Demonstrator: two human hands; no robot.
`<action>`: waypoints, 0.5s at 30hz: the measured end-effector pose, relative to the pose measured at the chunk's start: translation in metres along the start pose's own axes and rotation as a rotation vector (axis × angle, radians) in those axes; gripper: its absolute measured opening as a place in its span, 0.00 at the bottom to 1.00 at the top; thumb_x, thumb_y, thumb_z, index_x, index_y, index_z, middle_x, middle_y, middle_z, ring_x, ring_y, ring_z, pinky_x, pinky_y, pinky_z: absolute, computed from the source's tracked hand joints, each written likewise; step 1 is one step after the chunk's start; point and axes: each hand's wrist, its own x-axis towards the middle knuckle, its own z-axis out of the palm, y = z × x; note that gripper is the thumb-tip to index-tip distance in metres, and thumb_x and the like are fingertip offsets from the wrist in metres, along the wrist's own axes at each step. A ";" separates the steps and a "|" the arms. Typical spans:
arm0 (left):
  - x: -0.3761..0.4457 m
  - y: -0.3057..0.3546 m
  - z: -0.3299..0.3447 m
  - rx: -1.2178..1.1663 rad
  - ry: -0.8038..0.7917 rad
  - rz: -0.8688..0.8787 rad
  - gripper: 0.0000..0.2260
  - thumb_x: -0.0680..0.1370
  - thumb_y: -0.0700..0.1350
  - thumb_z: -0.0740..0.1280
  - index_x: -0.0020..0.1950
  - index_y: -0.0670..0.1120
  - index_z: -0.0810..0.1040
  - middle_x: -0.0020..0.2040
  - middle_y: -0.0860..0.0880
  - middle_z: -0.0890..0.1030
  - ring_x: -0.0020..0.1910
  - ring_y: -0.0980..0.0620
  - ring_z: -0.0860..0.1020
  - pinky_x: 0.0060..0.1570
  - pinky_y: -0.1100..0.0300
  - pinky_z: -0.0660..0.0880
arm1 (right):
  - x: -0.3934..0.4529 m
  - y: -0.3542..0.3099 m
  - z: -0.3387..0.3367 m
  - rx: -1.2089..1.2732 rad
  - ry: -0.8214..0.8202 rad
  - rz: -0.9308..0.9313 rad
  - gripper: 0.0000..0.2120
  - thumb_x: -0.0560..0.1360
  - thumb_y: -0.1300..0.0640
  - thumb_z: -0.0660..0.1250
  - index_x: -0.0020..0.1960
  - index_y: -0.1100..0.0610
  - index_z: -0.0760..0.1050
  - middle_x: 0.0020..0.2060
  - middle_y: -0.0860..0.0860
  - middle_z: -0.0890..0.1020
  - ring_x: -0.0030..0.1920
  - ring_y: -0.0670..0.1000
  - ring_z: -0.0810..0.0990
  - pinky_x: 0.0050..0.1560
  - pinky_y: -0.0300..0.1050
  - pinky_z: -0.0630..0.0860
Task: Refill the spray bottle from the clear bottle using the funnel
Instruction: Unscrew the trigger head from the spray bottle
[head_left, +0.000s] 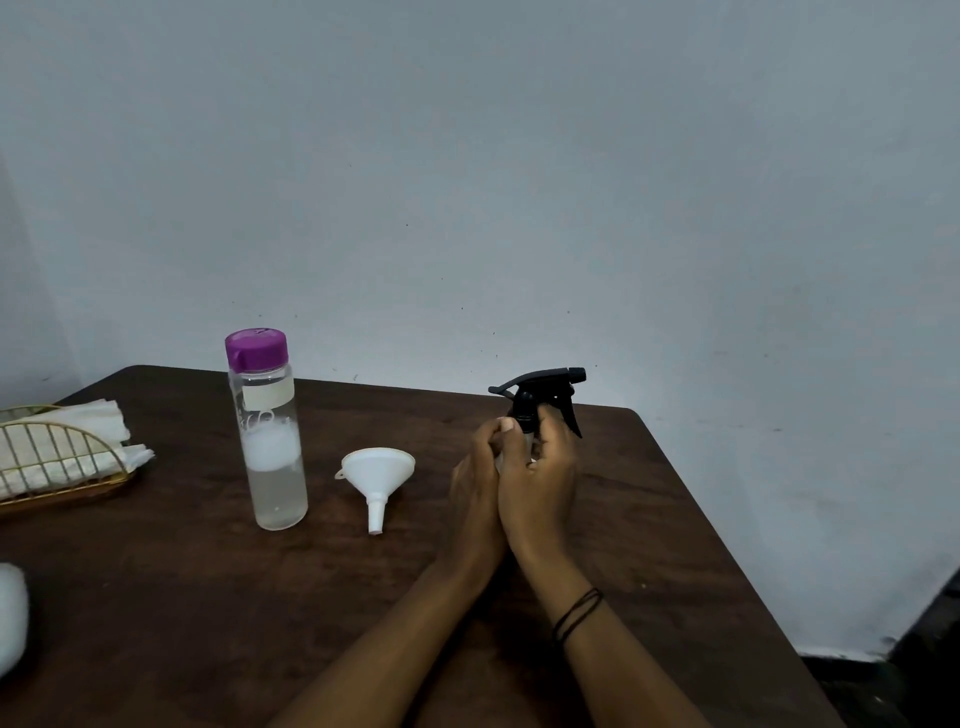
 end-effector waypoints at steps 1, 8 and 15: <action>0.000 0.000 0.000 -0.003 -0.004 -0.001 0.26 0.76 0.66 0.54 0.72 0.60 0.58 0.65 0.55 0.76 0.63 0.52 0.75 0.61 0.48 0.74 | -0.002 -0.001 -0.001 0.010 0.003 0.001 0.16 0.78 0.49 0.63 0.63 0.55 0.77 0.53 0.47 0.82 0.54 0.46 0.81 0.54 0.47 0.79; 0.002 -0.001 -0.002 0.070 0.004 0.016 0.21 0.81 0.56 0.61 0.59 0.80 0.53 0.59 0.65 0.72 0.58 0.69 0.71 0.55 0.68 0.68 | 0.000 -0.002 -0.002 0.065 -0.063 0.046 0.15 0.79 0.50 0.67 0.63 0.52 0.75 0.52 0.45 0.81 0.52 0.43 0.81 0.51 0.40 0.78; 0.000 0.006 -0.003 0.002 -0.029 0.018 0.34 0.73 0.68 0.50 0.76 0.55 0.59 0.68 0.54 0.76 0.64 0.51 0.75 0.63 0.51 0.71 | -0.002 -0.003 0.000 0.023 -0.013 0.002 0.17 0.80 0.51 0.62 0.65 0.56 0.75 0.55 0.47 0.81 0.56 0.45 0.81 0.57 0.47 0.79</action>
